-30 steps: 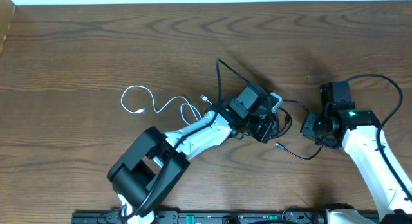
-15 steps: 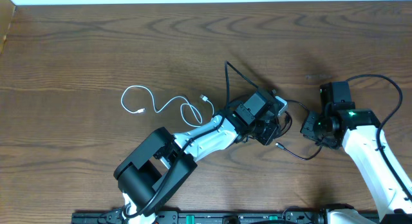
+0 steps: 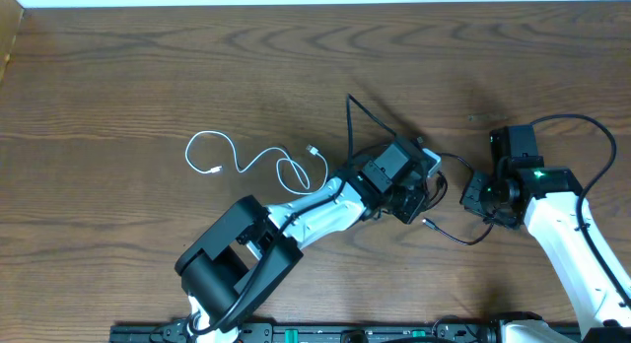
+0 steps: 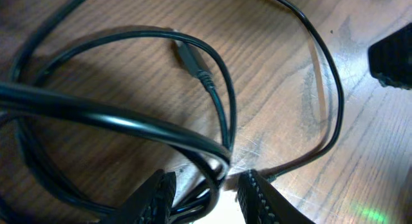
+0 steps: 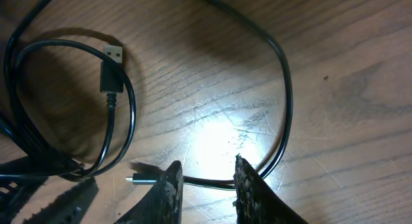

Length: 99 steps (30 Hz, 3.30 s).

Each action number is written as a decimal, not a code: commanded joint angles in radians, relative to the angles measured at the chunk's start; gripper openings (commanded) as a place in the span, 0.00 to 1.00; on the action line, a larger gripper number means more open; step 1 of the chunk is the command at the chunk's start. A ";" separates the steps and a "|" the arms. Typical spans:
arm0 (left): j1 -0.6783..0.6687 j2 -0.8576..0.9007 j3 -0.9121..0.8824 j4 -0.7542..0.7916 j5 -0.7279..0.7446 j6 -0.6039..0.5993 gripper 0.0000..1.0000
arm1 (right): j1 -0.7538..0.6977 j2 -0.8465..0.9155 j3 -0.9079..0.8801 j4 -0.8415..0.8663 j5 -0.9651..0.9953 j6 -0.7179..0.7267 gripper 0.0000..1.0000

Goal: Untangle cables

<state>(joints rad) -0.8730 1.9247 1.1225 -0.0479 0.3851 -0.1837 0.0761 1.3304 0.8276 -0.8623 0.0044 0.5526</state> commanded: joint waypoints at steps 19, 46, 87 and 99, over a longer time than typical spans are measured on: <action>-0.014 -0.005 -0.002 -0.018 -0.043 -0.004 0.07 | -0.003 0.001 0.000 -0.014 0.011 0.014 0.25; 0.042 -0.430 -0.002 -0.274 0.127 -0.004 0.07 | -0.002 0.001 0.000 0.225 -0.749 -0.351 0.35; 0.161 -0.504 -0.002 0.027 0.337 -0.222 0.07 | 0.116 0.006 -0.007 0.312 -0.603 0.088 0.29; 0.307 -0.504 -0.002 -0.067 0.384 -0.380 0.07 | 0.095 0.006 -0.007 0.495 -0.761 0.125 0.38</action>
<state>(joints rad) -0.5930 1.4338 1.0908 -0.1116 0.7116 -0.5270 0.1795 1.3346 0.8230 -0.4057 -0.6674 0.6586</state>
